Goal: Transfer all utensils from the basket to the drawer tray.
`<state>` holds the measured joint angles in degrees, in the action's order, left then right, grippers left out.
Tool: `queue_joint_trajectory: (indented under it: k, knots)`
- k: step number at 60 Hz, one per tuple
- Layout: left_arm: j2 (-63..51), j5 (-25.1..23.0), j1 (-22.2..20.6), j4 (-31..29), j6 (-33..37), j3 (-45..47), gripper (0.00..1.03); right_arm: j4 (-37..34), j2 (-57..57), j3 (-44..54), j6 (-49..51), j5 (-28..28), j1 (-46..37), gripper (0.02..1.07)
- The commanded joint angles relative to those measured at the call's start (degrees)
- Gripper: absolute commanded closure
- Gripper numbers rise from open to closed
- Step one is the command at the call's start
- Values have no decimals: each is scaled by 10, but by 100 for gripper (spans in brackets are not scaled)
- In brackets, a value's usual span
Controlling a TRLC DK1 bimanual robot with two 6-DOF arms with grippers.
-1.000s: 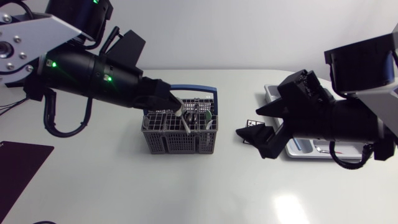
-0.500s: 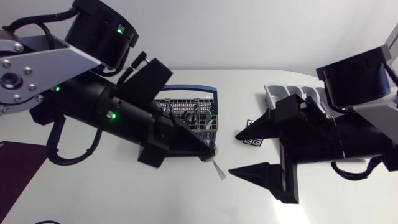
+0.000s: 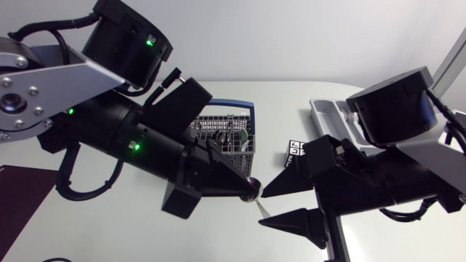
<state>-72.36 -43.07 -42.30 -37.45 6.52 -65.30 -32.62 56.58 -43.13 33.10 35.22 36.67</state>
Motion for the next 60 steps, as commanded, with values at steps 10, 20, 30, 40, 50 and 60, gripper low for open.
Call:
queue_joint_trajectory:
  k: [10, 20, 30, 40, 50, 60]
  knots:
    - [5, -9, -6, -3, 14, 10, 99, -1, -1, 9, 10, 6, 4, 77]
    - [4, -9, -7, -3, 16, 12, 99, 2, 2, 3, 5, 17, 4, 84]
    - [4, -9, -6, -3, 20, 17, 99, 6, 3, -3, -6, 21, 2, 98]
    - [5, -9, -4, -2, 21, 18, 97, 6, -2, -4, -8, 20, 3, 101]
    - [6, -9, -2, -2, 20, 15, 80, 4, 1, 2, -8, 20, 3, 101]
    - [6, -9, 1, 1, 20, 7, 54, 5, 16, 10, -8, 13, 3, 101]
